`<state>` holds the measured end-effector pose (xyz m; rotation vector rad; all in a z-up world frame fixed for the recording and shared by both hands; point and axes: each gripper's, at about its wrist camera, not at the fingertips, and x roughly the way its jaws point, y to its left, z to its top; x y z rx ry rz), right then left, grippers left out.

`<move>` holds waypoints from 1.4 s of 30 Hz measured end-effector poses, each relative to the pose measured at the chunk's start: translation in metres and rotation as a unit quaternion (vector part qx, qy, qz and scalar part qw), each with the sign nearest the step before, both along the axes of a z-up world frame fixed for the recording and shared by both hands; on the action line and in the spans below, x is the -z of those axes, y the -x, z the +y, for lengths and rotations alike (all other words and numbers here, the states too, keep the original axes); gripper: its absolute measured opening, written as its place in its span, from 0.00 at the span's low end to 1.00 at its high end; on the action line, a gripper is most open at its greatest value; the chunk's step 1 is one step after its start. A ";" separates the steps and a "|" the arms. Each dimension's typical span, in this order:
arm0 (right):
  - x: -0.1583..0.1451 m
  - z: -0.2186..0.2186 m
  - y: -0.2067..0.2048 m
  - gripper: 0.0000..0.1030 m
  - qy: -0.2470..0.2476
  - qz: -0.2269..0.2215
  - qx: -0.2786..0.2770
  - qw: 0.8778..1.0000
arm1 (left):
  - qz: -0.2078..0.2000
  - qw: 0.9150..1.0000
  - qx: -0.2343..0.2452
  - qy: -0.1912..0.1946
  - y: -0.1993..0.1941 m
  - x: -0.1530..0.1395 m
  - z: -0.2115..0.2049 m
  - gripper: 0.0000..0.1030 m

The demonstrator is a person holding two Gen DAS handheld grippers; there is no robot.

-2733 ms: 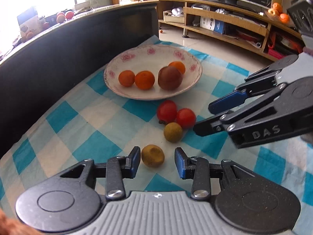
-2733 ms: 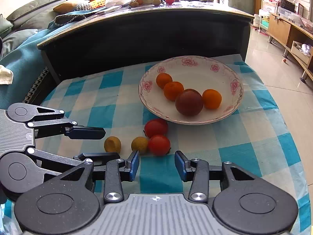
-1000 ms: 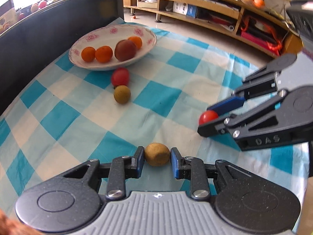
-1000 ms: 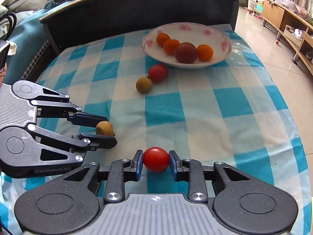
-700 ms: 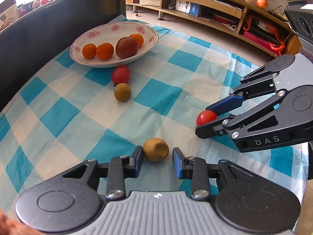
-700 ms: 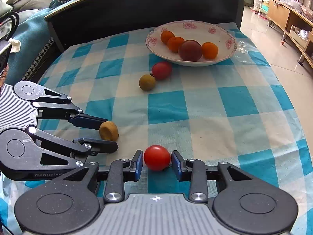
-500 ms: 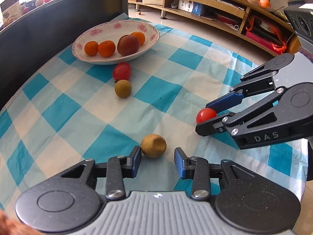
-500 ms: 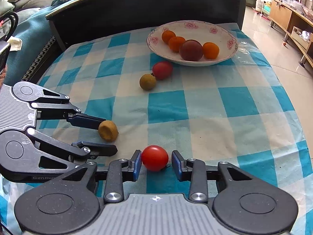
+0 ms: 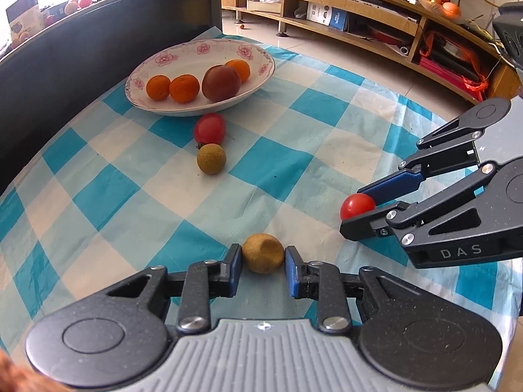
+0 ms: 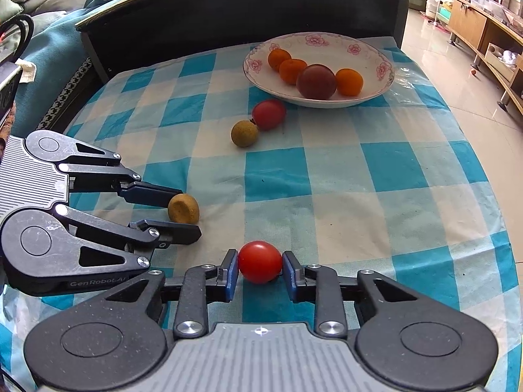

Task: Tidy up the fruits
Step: 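Carry the brown fruit and red tomato over the bowl with both grippers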

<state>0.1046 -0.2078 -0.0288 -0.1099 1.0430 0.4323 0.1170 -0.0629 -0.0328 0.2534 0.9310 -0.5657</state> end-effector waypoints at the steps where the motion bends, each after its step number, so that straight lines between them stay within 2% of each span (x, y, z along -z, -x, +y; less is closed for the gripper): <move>1: 0.000 0.000 -0.001 0.22 0.000 0.001 0.000 1.000 | -0.002 1.000 0.000 -0.001 0.000 -0.001 0.000 0.35; 4: -0.001 0.000 -0.004 0.22 0.004 -0.001 0.004 1.000 | -0.009 1.000 0.003 -0.007 -0.001 -0.003 -0.002 0.35; 24: -0.031 -0.002 -0.032 0.22 -0.041 -0.052 0.034 0.997 | -0.054 0.998 -0.021 0.029 -0.026 -0.035 -0.004 0.35; 32: -0.040 -0.007 -0.051 0.22 -0.061 -0.061 0.055 0.995 | -0.065 0.996 -0.039 0.044 -0.047 -0.045 -0.003 0.35; 42: -0.054 -0.010 -0.084 0.23 -0.083 -0.095 0.079 0.989 | -0.104 0.992 -0.051 0.052 -0.081 -0.056 -0.010 0.35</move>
